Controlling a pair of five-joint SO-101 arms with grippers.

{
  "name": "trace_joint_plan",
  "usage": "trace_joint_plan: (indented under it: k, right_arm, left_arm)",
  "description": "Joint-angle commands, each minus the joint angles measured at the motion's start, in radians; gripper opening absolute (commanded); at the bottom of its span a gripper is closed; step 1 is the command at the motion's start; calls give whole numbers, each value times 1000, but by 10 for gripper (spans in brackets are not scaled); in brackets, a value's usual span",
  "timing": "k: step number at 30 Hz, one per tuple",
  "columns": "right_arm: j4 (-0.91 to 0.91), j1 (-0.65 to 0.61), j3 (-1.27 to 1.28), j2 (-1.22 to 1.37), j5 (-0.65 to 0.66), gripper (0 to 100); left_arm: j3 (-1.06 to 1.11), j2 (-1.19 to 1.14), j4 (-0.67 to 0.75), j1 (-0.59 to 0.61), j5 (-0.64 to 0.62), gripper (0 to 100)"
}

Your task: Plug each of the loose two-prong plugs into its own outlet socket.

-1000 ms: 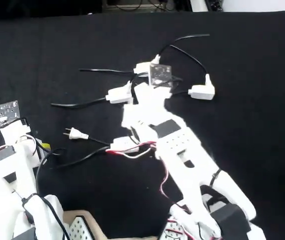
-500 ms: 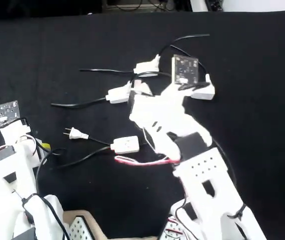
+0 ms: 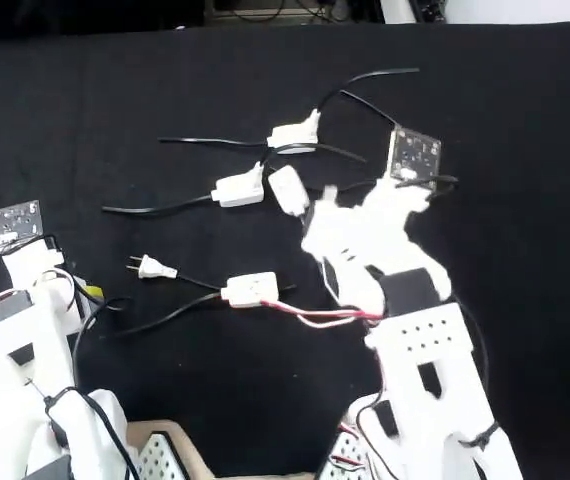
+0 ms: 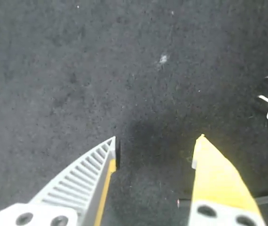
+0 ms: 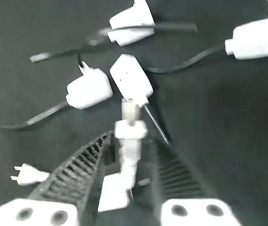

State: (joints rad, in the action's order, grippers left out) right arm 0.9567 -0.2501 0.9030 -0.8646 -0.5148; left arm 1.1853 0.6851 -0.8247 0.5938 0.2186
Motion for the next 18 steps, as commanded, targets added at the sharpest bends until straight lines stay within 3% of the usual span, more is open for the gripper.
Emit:
trace_joint_plan:
  k: [1, 3, 7, 14, 18]
  right_arm:
    - [87, 18, -10, -74, -11, 284]
    - [135, 18, -7, -122, -9, 338]
    - [213, 26, -7, -217, 89, 350]
    - [287, 167, 21, -280, 560, 350]
    - [293, 164, 58, -278, 643, 349]
  left_arm:
    - [-27, 8, 20, -15, -3, 264]
    - [-27, 8, 20, -15, -3, 264]
    - [-27, 8, 20, -15, -3, 264]
    - [-27, 8, 20, -15, -3, 264]
    - [-27, 8, 21, -15, -5, 264]
